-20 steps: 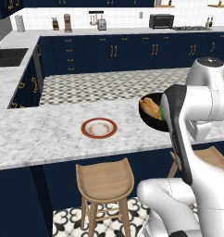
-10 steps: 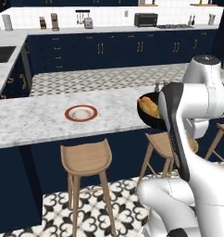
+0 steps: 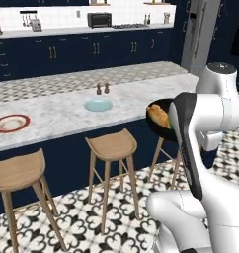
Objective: Pick the chicken drumstick and broccoli from their plates and place them in the bowl. Then put the bowl in the fridge.
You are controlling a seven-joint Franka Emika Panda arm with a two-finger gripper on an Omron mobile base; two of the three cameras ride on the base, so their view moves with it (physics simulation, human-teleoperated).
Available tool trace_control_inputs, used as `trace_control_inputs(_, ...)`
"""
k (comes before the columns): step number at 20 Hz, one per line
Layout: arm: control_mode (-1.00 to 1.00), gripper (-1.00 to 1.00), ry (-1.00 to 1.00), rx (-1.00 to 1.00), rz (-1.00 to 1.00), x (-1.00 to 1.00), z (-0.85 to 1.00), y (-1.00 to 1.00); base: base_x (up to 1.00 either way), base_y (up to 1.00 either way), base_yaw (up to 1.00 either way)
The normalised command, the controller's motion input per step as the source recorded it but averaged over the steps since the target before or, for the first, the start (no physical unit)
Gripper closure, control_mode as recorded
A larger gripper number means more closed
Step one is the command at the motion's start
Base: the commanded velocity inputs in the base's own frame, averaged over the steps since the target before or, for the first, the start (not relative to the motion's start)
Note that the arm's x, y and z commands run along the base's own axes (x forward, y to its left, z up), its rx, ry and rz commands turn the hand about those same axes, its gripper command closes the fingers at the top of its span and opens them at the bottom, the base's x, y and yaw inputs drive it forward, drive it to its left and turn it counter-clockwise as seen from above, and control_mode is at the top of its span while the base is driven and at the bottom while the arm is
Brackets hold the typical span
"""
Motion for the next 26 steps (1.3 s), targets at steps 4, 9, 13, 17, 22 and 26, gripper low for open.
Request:
trace_control_inputs(4,1.0,1.0,0.0,0.0,0.0,0.0,0.0,0.0,0.12,-1.0,-0.1)
trace_control_inputs(9,1.0,1.0,0.0,0.0,0.0,0.0,0.0,0.0,0.38,-1.0,0.0)
trace_control_inputs(13,1.0,1.0,0.0,0.0,0.0,0.0,0.0,0.0,0.59,-1.0,0.0)
trace_control_inputs(17,1.0,1.0,0.0,0.0,0.0,0.0,0.0,0.0,0.65,-1.0,0.08)
trace_control_inputs(22,1.0,1.0,0.0,0.0,0.0,0.0,0.0,0.0,0.83,-1.0,0.14)
trace_control_inputs(26,1.0,1.0,0.0,0.0,0.0,0.0,0.0,0.0,0.83,-1.0,0.18)
